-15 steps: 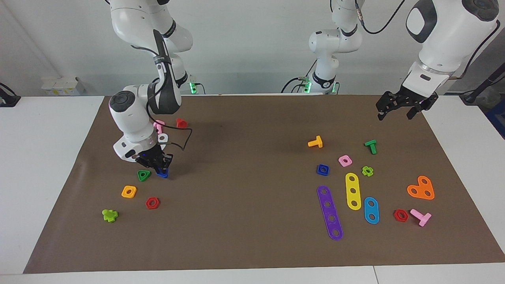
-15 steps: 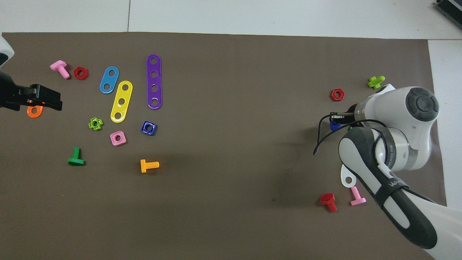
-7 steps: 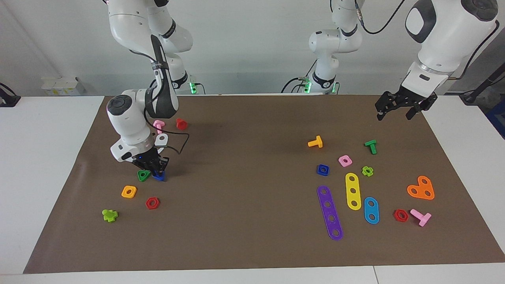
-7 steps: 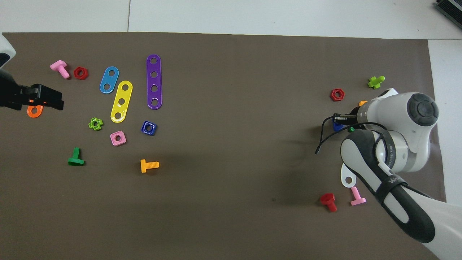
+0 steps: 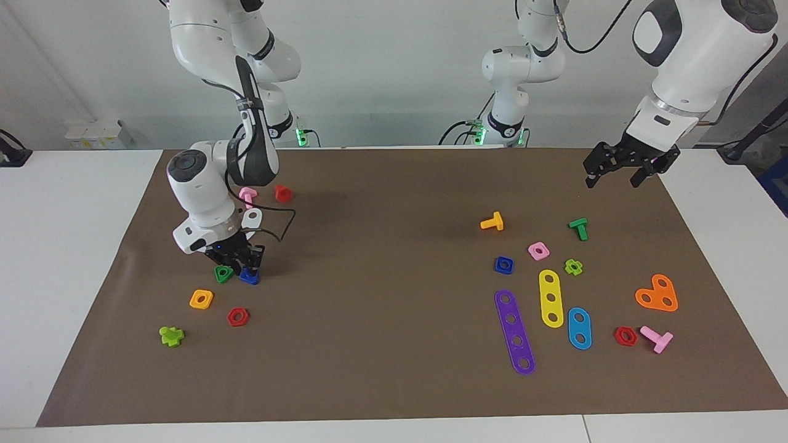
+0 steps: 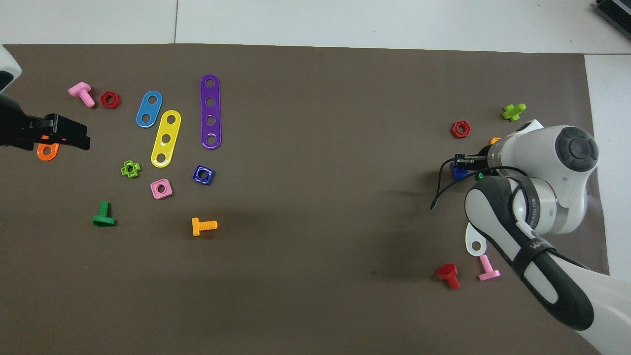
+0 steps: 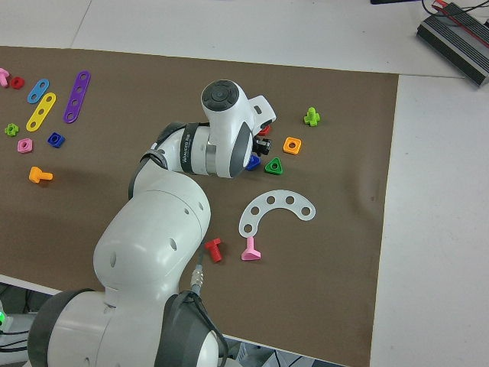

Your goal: Unscrew and place screws in storage area

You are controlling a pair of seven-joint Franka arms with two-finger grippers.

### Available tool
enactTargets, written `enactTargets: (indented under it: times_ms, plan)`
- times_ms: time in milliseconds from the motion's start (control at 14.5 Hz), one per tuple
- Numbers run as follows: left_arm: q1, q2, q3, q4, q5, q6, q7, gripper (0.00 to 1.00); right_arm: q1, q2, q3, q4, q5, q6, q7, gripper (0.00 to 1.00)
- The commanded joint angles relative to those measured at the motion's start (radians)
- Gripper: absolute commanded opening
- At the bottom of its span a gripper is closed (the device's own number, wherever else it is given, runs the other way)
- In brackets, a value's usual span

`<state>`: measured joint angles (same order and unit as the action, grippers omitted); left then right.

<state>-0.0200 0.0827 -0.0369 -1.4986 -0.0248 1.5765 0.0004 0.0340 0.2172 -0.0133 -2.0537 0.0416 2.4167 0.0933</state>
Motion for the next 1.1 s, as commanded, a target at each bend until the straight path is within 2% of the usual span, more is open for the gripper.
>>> enactTargets:
  times_ms: [0,138,413,688,1032]
  plan:
    - [-0.001,-0.026,0.006,-0.034,-0.018,0.019,-0.007,1.0,-0.016,-0.061,-0.004,0.122,0.009,-0.207,-0.021,1.0]
    - [-0.001,-0.026,0.008,-0.035,-0.017,0.019,-0.005,1.0,-0.026,-0.094,-0.005,0.223,-0.02,-0.374,-0.021,1.0]
    - [-0.001,-0.032,0.008,-0.051,-0.017,0.026,-0.003,1.0,-0.046,-0.183,-0.007,0.355,-0.04,-0.643,-0.02,1.0]
    - [-0.005,-0.034,0.008,-0.051,-0.017,0.026,-0.005,1.0,-0.048,-0.2,-0.007,0.564,-0.042,-0.933,-0.018,1.0]
    - [-0.009,-0.032,0.009,-0.048,-0.015,0.022,-0.008,1.0,-0.051,-0.246,-0.005,0.547,-0.037,-0.95,-0.018,1.0]
